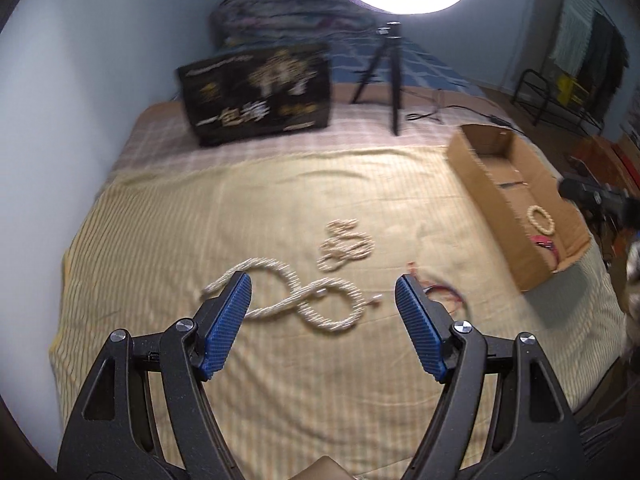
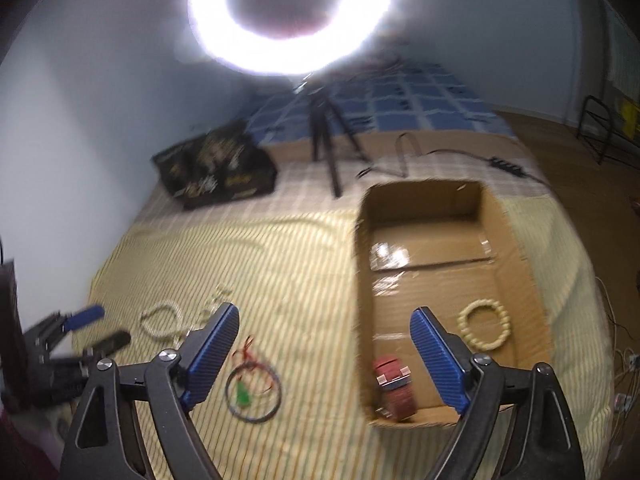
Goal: Organize jewelry
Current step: 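Withdraw both tools from the box toward the pearl necklace and jade pendant, then grasp the pearl necklace clasp with the left tool while the right tool grasps the pendant's red cord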
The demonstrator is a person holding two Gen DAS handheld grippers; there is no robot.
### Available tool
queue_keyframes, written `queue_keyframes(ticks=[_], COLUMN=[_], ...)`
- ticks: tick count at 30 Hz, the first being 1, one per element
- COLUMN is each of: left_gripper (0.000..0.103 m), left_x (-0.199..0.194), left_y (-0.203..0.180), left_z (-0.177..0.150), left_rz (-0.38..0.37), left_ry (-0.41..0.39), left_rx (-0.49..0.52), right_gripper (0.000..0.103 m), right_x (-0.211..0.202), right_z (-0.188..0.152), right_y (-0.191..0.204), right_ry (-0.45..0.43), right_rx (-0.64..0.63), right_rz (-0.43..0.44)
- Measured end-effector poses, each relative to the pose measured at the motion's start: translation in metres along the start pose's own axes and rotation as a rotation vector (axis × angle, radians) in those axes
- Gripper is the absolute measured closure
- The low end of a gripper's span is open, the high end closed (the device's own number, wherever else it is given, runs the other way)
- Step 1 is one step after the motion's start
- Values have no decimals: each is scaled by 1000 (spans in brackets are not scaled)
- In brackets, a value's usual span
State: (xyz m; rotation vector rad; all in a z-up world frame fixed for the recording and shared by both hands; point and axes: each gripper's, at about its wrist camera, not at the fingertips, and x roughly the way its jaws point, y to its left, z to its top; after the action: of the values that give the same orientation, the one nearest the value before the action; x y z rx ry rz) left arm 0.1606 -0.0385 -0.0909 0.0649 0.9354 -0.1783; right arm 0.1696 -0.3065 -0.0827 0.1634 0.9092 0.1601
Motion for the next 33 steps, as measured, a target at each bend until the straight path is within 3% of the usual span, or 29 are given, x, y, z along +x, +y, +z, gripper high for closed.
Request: queue_keyframes(ticks=[5, 10, 15, 20, 27, 33], left_gripper=[26, 27, 44, 58, 62, 68], left_x=[6, 13, 25, 47, 69, 85], left_y=[31, 49, 60, 71, 98, 123], left_z=[-11, -16, -16, -17, -17, -15], left_rz=[22, 11, 0, -5, 37, 18], left_ry=[40, 78, 132, 208, 255, 278], left_rx=[-56, -108, -147, -213, -339, -452], right_gripper=[24, 35, 40, 46, 55, 62], right_x=[24, 59, 87, 104, 119, 127], right_z=[-16, -27, -34, -38, -39, -39], right_y=[26, 40, 51, 64, 71, 70], right_ry=[97, 214, 279, 311, 330, 336], right_rx=[-60, -43, -15, -35, -46, -38], right_rz=[61, 128, 165, 151, 125, 114])
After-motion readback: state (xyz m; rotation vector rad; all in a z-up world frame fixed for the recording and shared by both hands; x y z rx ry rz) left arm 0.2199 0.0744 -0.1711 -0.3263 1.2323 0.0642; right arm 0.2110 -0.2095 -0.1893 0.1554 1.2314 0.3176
